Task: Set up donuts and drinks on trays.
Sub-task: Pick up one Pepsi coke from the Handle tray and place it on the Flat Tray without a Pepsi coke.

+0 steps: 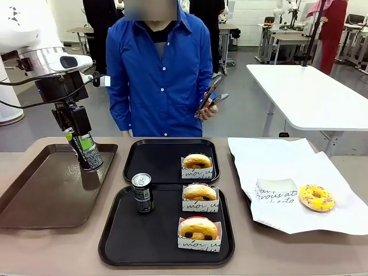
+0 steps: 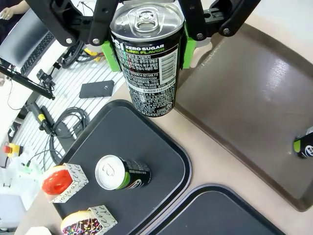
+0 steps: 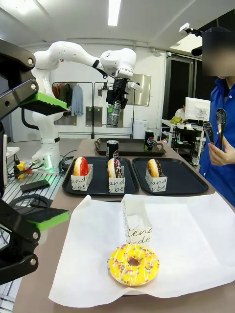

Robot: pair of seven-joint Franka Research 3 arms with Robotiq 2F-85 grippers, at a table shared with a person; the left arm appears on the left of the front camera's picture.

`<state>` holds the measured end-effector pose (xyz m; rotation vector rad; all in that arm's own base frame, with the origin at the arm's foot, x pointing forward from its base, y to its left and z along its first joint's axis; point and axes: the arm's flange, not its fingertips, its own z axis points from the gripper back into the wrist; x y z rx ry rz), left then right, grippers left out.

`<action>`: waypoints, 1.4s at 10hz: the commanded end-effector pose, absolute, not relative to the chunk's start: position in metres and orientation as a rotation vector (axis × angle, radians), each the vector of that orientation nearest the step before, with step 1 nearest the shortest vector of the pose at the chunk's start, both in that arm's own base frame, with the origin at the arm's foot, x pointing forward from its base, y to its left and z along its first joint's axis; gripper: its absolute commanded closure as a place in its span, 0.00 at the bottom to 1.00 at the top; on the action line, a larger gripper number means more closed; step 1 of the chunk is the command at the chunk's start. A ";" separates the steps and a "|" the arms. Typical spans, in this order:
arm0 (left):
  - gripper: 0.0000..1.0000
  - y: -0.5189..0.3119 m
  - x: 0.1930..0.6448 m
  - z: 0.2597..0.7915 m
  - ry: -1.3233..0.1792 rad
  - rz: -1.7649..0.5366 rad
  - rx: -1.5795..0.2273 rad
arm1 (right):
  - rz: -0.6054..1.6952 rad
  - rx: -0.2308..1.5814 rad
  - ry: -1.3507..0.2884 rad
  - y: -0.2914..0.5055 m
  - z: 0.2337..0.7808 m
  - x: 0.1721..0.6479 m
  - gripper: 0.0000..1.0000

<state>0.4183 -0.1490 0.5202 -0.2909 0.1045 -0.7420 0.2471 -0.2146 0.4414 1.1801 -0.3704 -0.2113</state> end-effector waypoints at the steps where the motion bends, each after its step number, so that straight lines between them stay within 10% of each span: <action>1: 0.41 -0.167 0.438 0.513 0.063 -0.742 -0.223 | -0.197 1.205 -0.396 -0.215 0.442 0.249 0.00; 8: 0.41 -0.226 0.539 0.463 0.043 -0.732 -0.151 | -0.197 1.205 -0.396 -0.215 0.442 0.249 0.00; 14: 0.41 -0.093 0.376 0.580 0.072 -0.856 -0.236 | -0.197 1.205 -0.396 -0.215 0.442 0.249 0.00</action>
